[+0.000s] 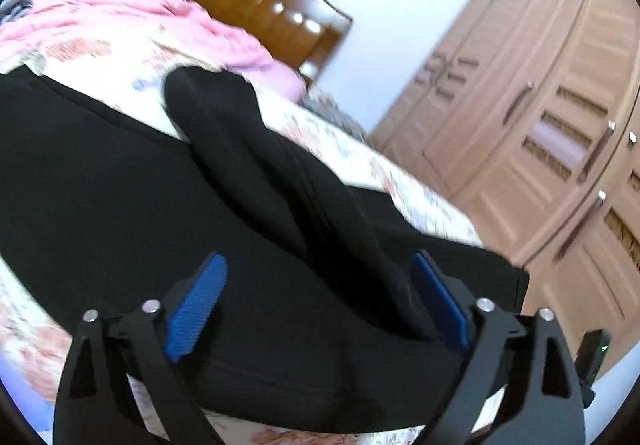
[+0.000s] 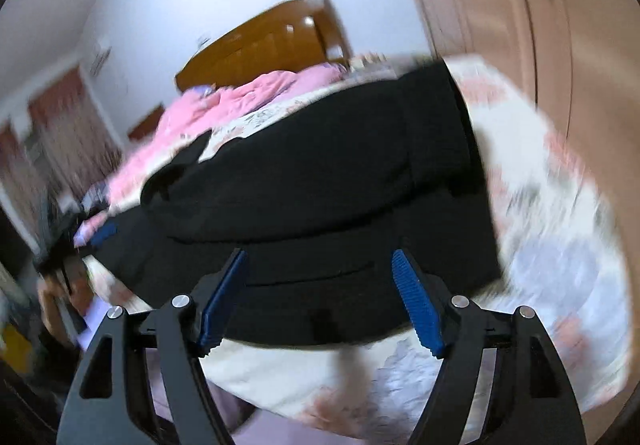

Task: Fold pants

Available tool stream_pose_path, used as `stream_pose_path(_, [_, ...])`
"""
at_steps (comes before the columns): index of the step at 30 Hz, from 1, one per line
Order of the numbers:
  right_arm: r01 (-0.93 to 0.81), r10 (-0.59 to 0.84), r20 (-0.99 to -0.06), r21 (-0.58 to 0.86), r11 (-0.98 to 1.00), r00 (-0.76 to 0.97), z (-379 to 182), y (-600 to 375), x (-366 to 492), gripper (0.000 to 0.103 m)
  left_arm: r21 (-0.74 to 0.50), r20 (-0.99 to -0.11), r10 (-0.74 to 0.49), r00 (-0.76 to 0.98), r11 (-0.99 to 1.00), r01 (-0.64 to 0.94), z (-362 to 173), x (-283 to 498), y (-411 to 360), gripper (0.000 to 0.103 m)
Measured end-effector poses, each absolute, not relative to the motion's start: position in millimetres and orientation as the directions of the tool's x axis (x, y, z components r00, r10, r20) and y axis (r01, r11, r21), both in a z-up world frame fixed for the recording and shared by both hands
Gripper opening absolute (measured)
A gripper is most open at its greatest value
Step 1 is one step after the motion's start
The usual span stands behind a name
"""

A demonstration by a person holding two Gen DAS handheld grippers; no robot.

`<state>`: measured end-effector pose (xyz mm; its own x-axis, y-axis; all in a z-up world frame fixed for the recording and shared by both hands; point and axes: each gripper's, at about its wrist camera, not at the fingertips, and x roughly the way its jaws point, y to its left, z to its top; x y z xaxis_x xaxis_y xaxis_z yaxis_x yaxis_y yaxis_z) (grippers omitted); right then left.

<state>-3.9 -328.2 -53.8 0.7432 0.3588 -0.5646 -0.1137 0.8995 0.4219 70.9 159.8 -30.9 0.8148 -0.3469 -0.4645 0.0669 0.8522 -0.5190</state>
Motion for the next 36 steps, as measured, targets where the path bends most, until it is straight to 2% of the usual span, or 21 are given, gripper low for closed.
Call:
stream_pose_path(4, [-0.008,0.391,-0.524,0.591,0.807,0.756,-62.7,-349.5,23.2,0.068,-0.534,-0.481,-0.333,0.811,0.845,0.030,-35.7,70.3,157.8,0.096])
stream_pose_path(5, [0.011,0.377,-0.530,0.589,0.808,0.759,-62.0,-351.8,29.1,0.068,-0.536,-0.490,-0.334,0.806,0.844,0.024,-41.2,62.7,173.6,0.096])
stream_pose_path(7, [0.120,0.278,-0.599,0.538,0.834,0.751,-63.2,-356.8,46.9,0.065,-0.529,-0.509,-0.330,0.795,0.849,0.013,-41.7,70.3,176.8,0.096])
stream_pose_path(10, [0.176,0.260,-0.629,0.544,0.820,0.733,-65.6,-360.0,69.0,0.064,-0.497,-0.531,-0.320,0.785,0.867,0.017,-41.9,78.3,176.0,0.098])
stream_pose_path(11, [0.182,0.246,-0.635,0.531,0.828,0.732,-63.5,-358.5,74.6,0.064,-0.481,-0.542,-0.320,0.777,0.876,0.025,-41.0,84.3,174.6,0.101])
stream_pose_path(12, [0.183,0.241,-0.635,0.527,0.830,0.734,-62.4,-357.5,77.6,0.061,-0.462,-0.558,-0.319,0.766,0.886,0.033,-40.2,92.1,171.7,0.101])
stream_pose_path(13, [0.187,0.237,-0.630,0.531,0.826,0.740,-61.6,-359.1,80.8,0.048,-0.441,-0.573,-0.313,0.758,0.897,0.038,-39.7,99.4,168.5,0.101])
stream_pose_path(15, [0.198,0.232,-0.616,0.547,0.813,0.752,-64.1,-363.2,81.7,0.033,-0.395,-0.602,-0.290,0.744,0.918,0.038,-36.4,116.9,163.5,0.101])
stream_pose_path(16, [0.191,0.230,-0.598,0.557,0.808,0.768,-63.0,-363.1,77.9,0.031,-0.392,-0.624,-0.292,0.725,0.919,0.033,-33.0,129.7,160.7,0.101])
stream_pose_path(20, [0.169,0.184,-0.549,0.529,0.831,0.815,-60.4,-347.9,58.9,0.030,-0.434,-0.652,-0.348,0.674,0.900,0.044,-22.2,167.6,148.3,0.101])
stream_pose_path(22, [0.163,0.178,-0.540,0.525,0.835,0.822,-57.5,-354.7,59.5,0.030,-0.404,-0.676,-0.329,0.659,0.914,0.041,-18.0,185.8,134.6,0.101])
stream_pose_path(24, [0.157,0.182,-0.538,0.524,0.837,0.823,-56.2,-355.6,60.8,0.030,-0.335,-0.742,-0.272,0.613,0.942,0.012,-23.0,207.7,119.7,0.101])
stream_pose_path(25, [0.149,0.193,-0.535,0.530,0.835,0.823,-55.5,-357.8,63.3,0.030,-0.280,-0.786,-0.227,0.575,0.960,-0.005,-29.8,219.7,110.7,0.096])
stream_pose_path(26, [0.145,0.202,-0.534,0.537,0.831,0.821,-55.4,-359.2,63.0,0.030,-0.248,-0.809,-0.202,0.552,0.969,-0.009,-36.8,224.3,105.8,0.070])
stream_pose_path(27, [0.142,0.212,-0.530,0.550,0.823,0.821,-56.7,-361.0,62.5,0.034,-0.196,-0.831,-0.151,0.535,0.980,-0.028,-42.6,228.6,102.8,0.055])
stream_pose_path(28, [0.139,0.231,-0.522,0.575,0.806,0.821,-58.5,-364.7,63.7,0.036,-0.163,-0.830,-0.112,0.546,0.985,-0.046,-43.5,227.4,103.5,0.034])
stream_pose_path(29, [0.140,0.245,-0.522,0.591,0.794,0.817,-60.4,-366.8,64.5,0.036,-0.172,-0.812,-0.114,0.573,0.984,-0.048,-41.1,223.3,108.6,0.026])
stream_pose_path(32, [0.143,0.259,-0.530,0.602,0.786,0.807,-66.1,-371.0,69.9,0.037,-0.233,-0.779,-0.165,0.605,0.972,-0.035,-38.3,209.0,128.0,0.018])
stream_pose_path(36, [0.147,0.253,-0.527,0.603,0.784,0.811,-66.9,-371.1,68.0,0.027,-0.283,-0.742,-0.221,0.633,0.959,0.003,-28.4,190.5,141.8,0.015])
